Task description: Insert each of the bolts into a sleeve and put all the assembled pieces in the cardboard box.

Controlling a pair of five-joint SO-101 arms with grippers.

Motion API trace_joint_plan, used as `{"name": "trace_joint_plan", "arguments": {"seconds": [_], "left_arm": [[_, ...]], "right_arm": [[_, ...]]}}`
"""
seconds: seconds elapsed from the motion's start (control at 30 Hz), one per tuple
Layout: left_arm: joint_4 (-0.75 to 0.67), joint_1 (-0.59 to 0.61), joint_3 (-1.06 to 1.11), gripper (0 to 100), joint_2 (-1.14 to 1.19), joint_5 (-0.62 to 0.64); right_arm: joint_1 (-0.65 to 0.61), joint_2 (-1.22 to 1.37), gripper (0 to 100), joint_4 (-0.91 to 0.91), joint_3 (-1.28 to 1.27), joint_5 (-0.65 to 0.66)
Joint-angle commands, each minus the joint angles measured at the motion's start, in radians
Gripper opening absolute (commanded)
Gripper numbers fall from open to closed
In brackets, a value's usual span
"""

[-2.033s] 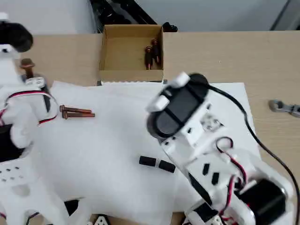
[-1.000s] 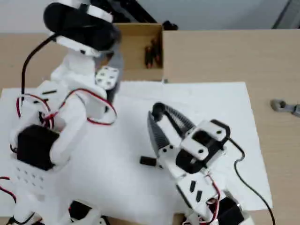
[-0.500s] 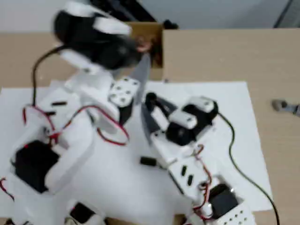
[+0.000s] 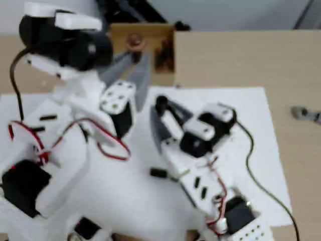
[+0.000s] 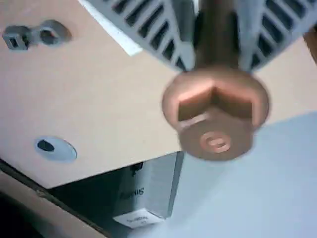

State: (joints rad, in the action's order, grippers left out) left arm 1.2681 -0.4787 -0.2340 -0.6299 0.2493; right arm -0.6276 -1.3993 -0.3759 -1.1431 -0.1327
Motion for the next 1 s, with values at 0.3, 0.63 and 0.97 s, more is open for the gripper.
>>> {"name": "trace_joint_plan", "arguments": {"seconds": [0.3, 0.63, 0.97], "left_arm": [[0.002, -0.092, -0.035, 1, -0.003, 0.041], [0.021, -0.135, -0.042, 1, 0.046, 0.041], [0.023, -0.130, -0.036, 1, 0.049, 0.038]], "right_arm": [[-0.004, -0.001, 0.3, 0.030, 0.011, -0.005], [-0.004, -0.001, 0.3, 0.024, 0.011, -0.005], [-0.004, -0.004, 0.3, 0.024, 0.011, -0.005]]}}
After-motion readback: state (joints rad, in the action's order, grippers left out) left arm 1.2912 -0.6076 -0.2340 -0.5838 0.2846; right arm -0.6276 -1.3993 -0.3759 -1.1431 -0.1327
